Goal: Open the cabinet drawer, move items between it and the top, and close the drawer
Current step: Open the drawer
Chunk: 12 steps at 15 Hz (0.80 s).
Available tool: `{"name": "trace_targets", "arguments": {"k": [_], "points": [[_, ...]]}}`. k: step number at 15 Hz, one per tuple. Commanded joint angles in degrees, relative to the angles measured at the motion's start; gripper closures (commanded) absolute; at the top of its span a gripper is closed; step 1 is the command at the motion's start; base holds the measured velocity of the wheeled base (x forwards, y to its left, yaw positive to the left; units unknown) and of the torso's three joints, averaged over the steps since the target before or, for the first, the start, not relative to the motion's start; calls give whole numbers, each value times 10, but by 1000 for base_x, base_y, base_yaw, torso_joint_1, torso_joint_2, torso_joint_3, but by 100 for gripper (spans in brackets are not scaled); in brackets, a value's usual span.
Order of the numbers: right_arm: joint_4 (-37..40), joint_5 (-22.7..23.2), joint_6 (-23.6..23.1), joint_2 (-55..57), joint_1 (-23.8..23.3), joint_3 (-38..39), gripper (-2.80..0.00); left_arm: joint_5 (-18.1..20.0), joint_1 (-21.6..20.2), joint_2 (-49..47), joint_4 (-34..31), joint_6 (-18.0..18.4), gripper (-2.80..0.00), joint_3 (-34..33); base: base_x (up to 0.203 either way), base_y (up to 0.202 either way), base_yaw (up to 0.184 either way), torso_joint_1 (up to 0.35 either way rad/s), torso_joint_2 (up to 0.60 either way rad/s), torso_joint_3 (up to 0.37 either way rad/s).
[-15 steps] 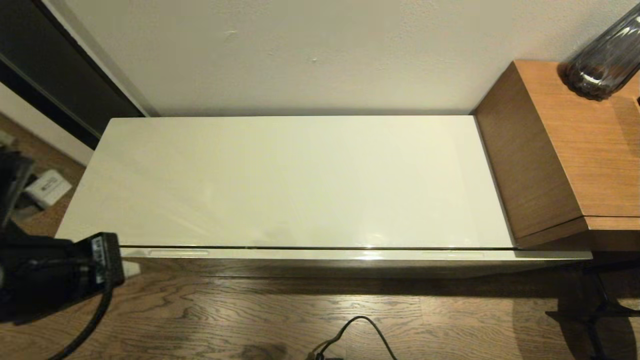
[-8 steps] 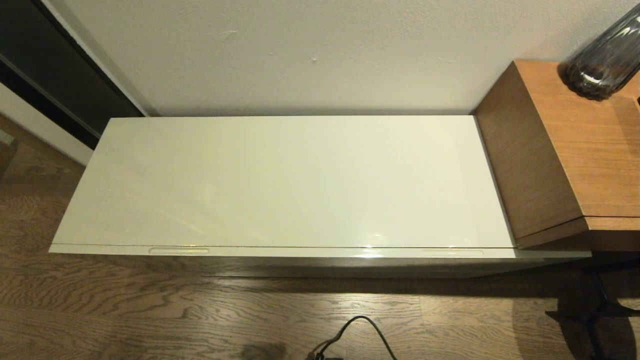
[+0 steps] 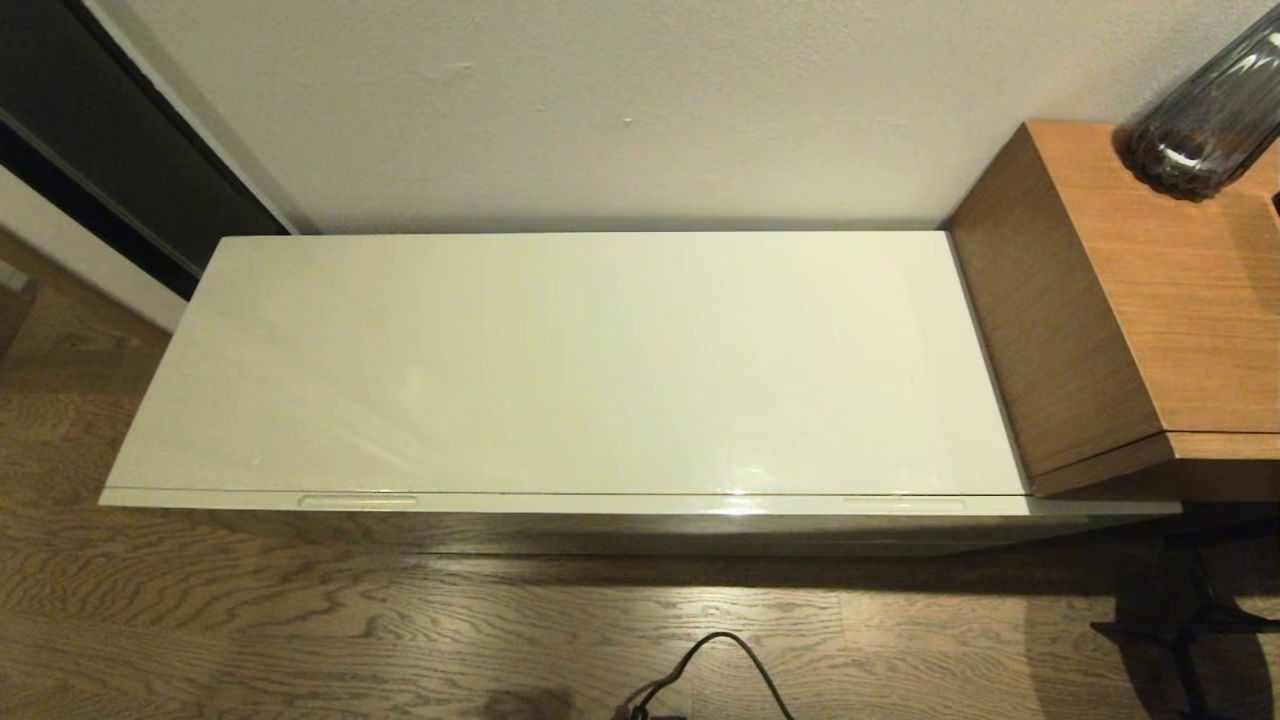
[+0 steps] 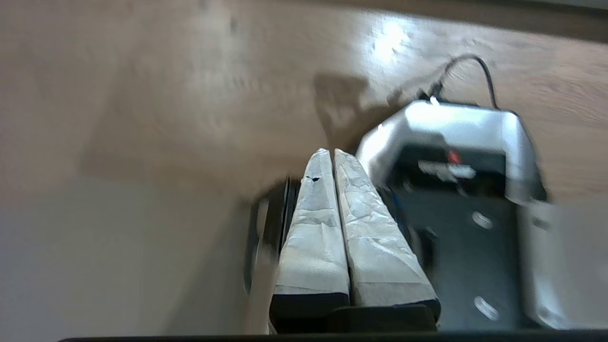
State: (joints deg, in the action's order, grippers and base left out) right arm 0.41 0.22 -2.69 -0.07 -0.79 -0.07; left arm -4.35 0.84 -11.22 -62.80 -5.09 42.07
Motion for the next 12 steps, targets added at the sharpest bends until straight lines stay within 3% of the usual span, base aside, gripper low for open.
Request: {"name": "trace_targets", "arguments": {"k": [1, 3, 7, 9, 11, 12], "points": [[0, 0, 0, 1, 0, 1, 0, -20, -4, 97, 69, 61, 0, -113, 0, 0, 0, 0, 0, 0], [-1, 0, 1, 1, 0, 1, 0, -36, -5, 111, 106, 89, 0, -140, 0, 0, 0, 0, 0, 0], [0, 0, 1, 1, 0, 1, 0, -7, -5, 111, 200, 54, 0, -170, 0, 0, 0, 0, 0, 0], [0, 0, 0, 1, 0, 0, 0, 5, -5, 111, 351, 42, 0, -255, 0, 0, 0, 0, 0, 0], [0, 0, 0, 1, 0, 0, 0, 19, -5, 111, 562, 36, 0, -368, 0, 0, 0, 0, 0, 0], [0, 0, 0, 1, 0, 1, 0, 39, -5, 111, 638, 33, 0, -405, 0, 0, 0, 0, 0, 0]]}}
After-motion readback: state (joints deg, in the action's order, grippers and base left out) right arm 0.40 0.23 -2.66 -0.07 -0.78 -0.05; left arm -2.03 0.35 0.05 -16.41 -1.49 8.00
